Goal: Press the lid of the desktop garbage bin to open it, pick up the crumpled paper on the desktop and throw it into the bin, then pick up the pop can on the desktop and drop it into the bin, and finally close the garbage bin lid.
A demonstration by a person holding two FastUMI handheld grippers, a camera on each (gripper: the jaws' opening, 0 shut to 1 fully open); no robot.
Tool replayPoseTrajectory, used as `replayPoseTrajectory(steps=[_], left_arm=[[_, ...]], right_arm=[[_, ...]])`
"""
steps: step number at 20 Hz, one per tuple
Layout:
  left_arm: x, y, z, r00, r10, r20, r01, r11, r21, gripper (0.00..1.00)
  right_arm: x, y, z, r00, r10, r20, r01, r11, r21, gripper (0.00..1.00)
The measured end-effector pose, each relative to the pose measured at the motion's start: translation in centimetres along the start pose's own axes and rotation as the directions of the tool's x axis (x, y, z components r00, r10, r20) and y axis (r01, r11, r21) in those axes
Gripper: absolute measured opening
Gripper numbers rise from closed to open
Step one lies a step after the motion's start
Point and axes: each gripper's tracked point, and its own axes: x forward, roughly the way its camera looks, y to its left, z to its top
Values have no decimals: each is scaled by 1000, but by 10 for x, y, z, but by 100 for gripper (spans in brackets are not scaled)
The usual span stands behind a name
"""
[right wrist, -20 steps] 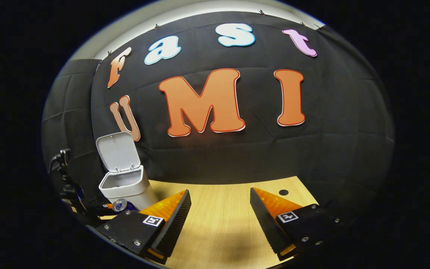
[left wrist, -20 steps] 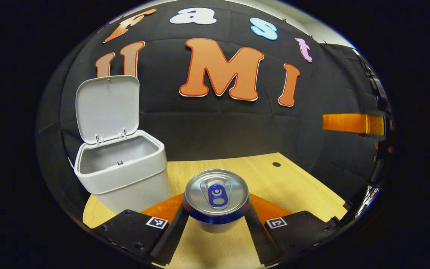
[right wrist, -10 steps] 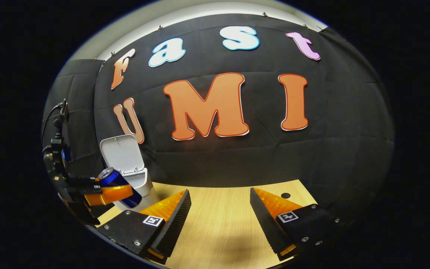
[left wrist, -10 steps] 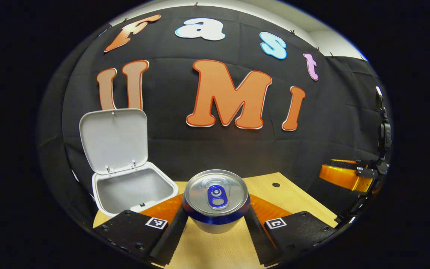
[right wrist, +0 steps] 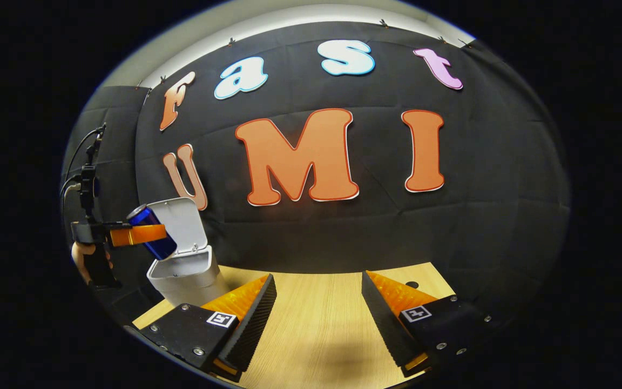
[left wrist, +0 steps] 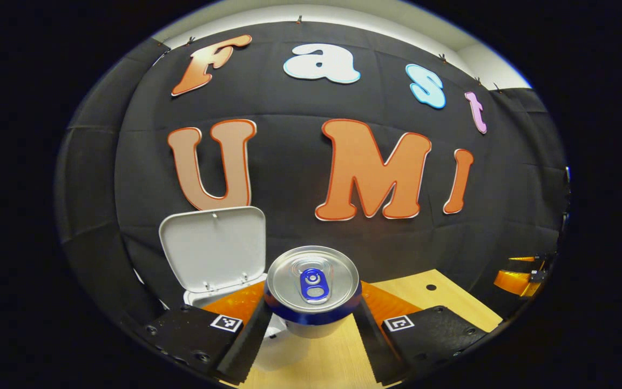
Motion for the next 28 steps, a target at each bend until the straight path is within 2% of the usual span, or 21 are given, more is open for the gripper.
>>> replayPoseTrajectory(steps=[1, 2, 3, 5, 10, 11, 12, 13, 16, 17, 18, 19, 20, 28], left_arm=[[4, 10, 1, 1000, 14, -4, -14, 1000, -1, 80], [7, 20, 0, 999, 34, -10, -34, 999, 0, 79], [11, 32, -2, 998, 55, -16, -55, 998, 7, 80], [20, 53, -14, 994, 95, -49, -95, 995, 13, 80], [42, 89, -66, 976, 142, -163, -149, 988, -28, 80], [46, 95, -77, 972, 149, -181, -156, 987, -25, 80], [46, 100, -84, 969, 152, -197, -162, 986, -32, 80], [48, 102, -87, 967, 154, -202, -167, 985, -48, 81], [44, 109, -79, 968, 184, -169, -199, 977, -74, 84], [43, 108, -74, 971, 183, -154, -195, 978, -70, 98], [42, 106, -72, 973, 181, -144, -191, 979, -64, 97], [41, 103, -70, 975, 175, -140, -184, 981, -57, 95], [40, 101, -69, 976, 169, -139, -178, 983, -52, 95], [34, 89, -63, 981, 147, -129, -156, 985, -68, 95]], right_arm=[[0, 0, 0, 1000, -2, 1, 2, 1000, -2, 95], [0, -1, 0, 1000, -2, 1, 2, 1000, -2, 100], [-1, 0, 0, 1000, -3, -1, 3, 1000, -2, 95], [-1, -1, -1, 1000, -6, -4, 6, 1000, -5, 95], [-2, -4, -3, 1000, -17, -8, 17, 1000, -6, 95], [-3, -4, -3, 1000, -19, -9, 19, 1000, -3, 100], [-3, -4, -5, 1000, -21, -12, 21, 1000, -1, 100], [-3, -5, -7, 1000, -22, -16, 22, 1000, 0, 95], [-4, -5, -11, 999, -24, -27, 24, 1000, 0, 95], [-4, -5, -12, 999, -24, -28, 24, 1000, 1, 95], [-4, -4, -13, 999, -23, -29, 23, 1000, 3, 100], [-4, -4, -12, 999, -22, -30, 22, 1000, 6, 100], [-5, -3, -12, 999, -20, -30, 20, 1000, 11, 95], [-6, -1, -13, 999, -16, -31, 16, 1000, 8, 95]])
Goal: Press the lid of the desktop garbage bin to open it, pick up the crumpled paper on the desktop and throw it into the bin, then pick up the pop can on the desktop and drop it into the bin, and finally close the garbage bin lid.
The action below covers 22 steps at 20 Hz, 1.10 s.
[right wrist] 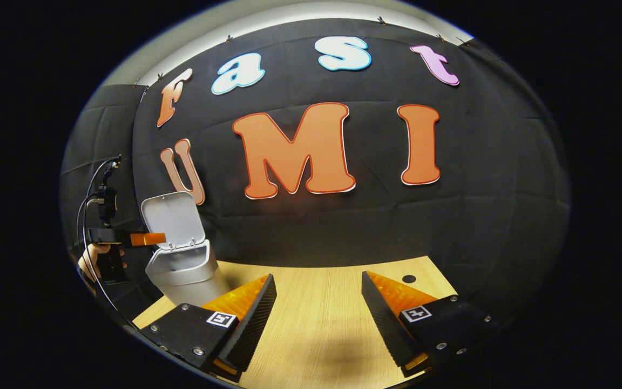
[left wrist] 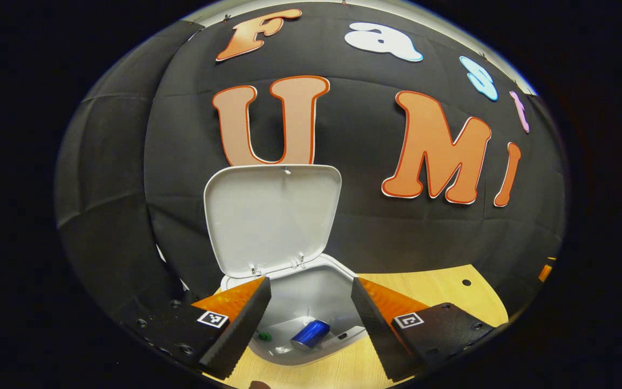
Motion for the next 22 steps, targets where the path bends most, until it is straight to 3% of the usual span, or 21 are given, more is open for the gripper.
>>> replayPoseTrajectory(steps=[1, 3, 12, 13, 14, 15, 17, 19, 20, 22], left_arm=[[-1, -1, 2, 1000, -1, 0, 1, 1000, -3, 95], [-3, 0, 5, 1000, 2, 10, -2, 1000, -9, 95], [-26, 2, 67, 995, -9, 103, 12, 1000, -20, 95], [-28, 4, 76, 994, -7, 111, 9, 1000, -17, 95], [-30, 7, 84, 993, 4, 120, -2, 1000, -17, 95], [-31, 11, 93, 991, 9, 131, -7, 1000, -16, 95], [-32, 15, 108, 989, 18, 146, -16, 1000, -17, 95], [-34, 24, 124, 987, 32, 158, -29, 999, -22, 94], [-32, 27, 133, 986, 36, 161, -33, 999, -22, 95], [-29, 30, 145, 986, 35, 162, -34, 999, -10, 94]], right_arm=[[0, 0, 1, 1000, 1, 1, -1, 1000, 2, 100], [-1, -1, 2, 1000, 1, 4, -1, 1000, 5, 95], [1, 1, 4, 1000, 9, 6, -9, 1000, 4, 95], [0, 1, 5, 1000, 10, 8, -10, 1000, 4, 100], [1, 1, 5, 1000, 11, 7, -11, 1000, 5, 95], [0, 2, 5, 1000, 12, 7, -12, 1000, 5, 100], [2, 2, 4, 1000, 14, 7, -14, 1000, 6, 95], [2, 3, 3, 1000, 18, 2, -18, 1000, 8, 95], [3, 4, 3, 1000, 20, -1, -20, 1000, 8, 100], [4, 4, 3, 1000, 22, 0, -22, 1000, 9, 95]])
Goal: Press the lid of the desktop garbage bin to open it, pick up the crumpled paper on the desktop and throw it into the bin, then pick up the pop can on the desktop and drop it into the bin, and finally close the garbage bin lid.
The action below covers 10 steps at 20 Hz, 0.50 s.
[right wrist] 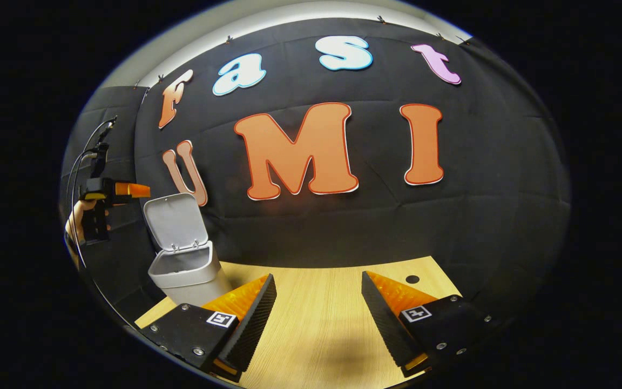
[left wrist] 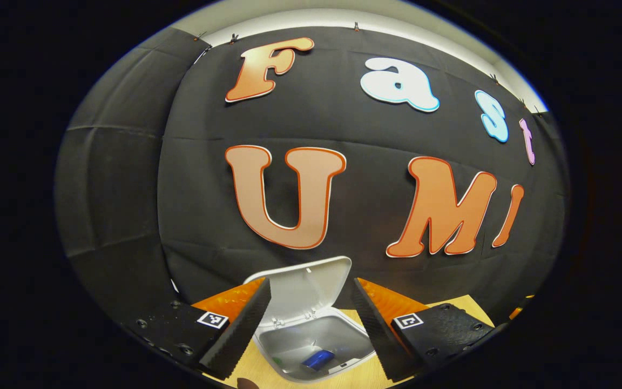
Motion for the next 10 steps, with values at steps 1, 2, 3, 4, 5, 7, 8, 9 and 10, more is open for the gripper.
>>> replayPoseTrajectory(steps=[1, 2, 3, 4, 5, 7, 8, 9, 10], left_arm=[[4, 2, 7, 1000, 6, 1, -6, 1000, 6, 95], [8, 5, 14, 1000, 10, 4, -10, 1000, 11, 95], [13, 8, 21, 1000, 13, 3, -13, 1000, 15, 94], [16, 9, 26, 1000, 13, 1, -13, 1000, 16, 94], [22, 11, 32, 1000, 13, 0, -13, 1000, 15, 94], [36, 16, 40, 1000, 21, -14, -21, 1000, 24, 95], [44, 19, 42, 999, 26, -29, -25, 999, 34, 95], [52, 21, 45, 999, 23, -45, -21, 999, 40, 94], [60, 22, 45, 998, 15, -61, -13, 999, 34, 95]], right_arm=[[0, 0, 1, 1000, 1, 1, -1, 1000, 3, 100], [1, 1, 0, 1000, 3, -1, -3, 1000, 7, 100], [2, 3, -1, 1000, 6, -3, -6, 1000, 7, 100], [3, 4, -2, 1000, 7, -6, -7, 1000, 4, 95], [3, 3, -3, 1000, 7, -9, -7, 1000, 0, 100], [5, 4, -5, 1000, 7, -12, -7, 1000, 0, 95], [6, 2, -5, 1000, 5, -13, -5, 1000, 2, 95], [6, 1, -4, 1000, 2, -13, -2, 1000, 6, 95], [7, 1, -4, 1000, -2, -12, 2, 1000, 8, 95]])
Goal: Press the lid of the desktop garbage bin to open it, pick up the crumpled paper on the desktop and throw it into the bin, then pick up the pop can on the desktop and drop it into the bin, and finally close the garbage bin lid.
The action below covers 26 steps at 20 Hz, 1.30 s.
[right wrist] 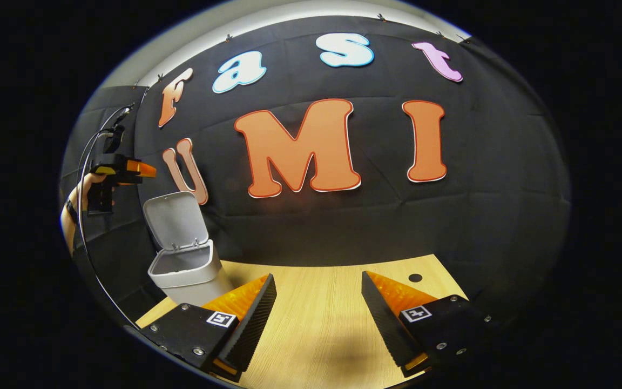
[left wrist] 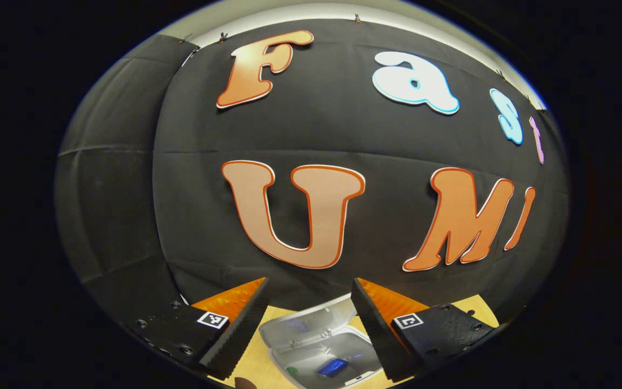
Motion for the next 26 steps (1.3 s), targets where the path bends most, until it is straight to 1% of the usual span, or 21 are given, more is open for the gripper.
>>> replayPoseTrajectory(steps=[4, 6, 9, 13, 16, 17, 18, 21, 22, 26], left_arm=[[31, 5, -9, 992, -28, -120, 24, 999, -34, 95], [42, 9, -14, 984, -30, -173, 28, 1000, -13, 95], [57, 20, -19, 974, 10, -225, 0, 999, 43, 95], [74, 25, -35, 957, 27, -287, -6, 997, 74, 95], [79, 22, -52, 940, 8, -340, 16, 998, 68, 95], [78, 20, -58, 935, 1, -354, 23, 998, 63, 95], [76, 18, -62, 931, -10, -364, 32, 998, 54, 95], [70, 9, -66, 934, -38, -354, 59, 997, 48, 95], [66, 6, -65, 937, -43, -348, 64, 997, 50, 95], [50, -10, -69, 945, -78, -318, 92, 995, 31, 95]], right_arm=[[4, -3, -4, 1000, -11, -9, 11, 1000, -1, 95], [5, -4, -6, 1000, -12, -17, 12, 1000, -1, 95], [8, -3, -10, 1000, -9, -27, 9, 1000, 8, 95], [10, -3, -14, 999, -9, -34, 10, 1000, 20, 95], [10, -4, -18, 999, -8, -47, 9, 1000, 21, 95], [10, -4, -18, 999, -7, -47, 8, 1000, 19, 100], [10, -4, -18, 999, -7, -47, 8, 1000, 17, 100], [12, -2, -19, 999, -3, -52, 4, 1000, 23, 100], [12, -1, -19, 999, -1, -52, 2, 1000, 25, 95], [11, 4, -17, 999, 12, -47, -10, 999, 30, 95]])
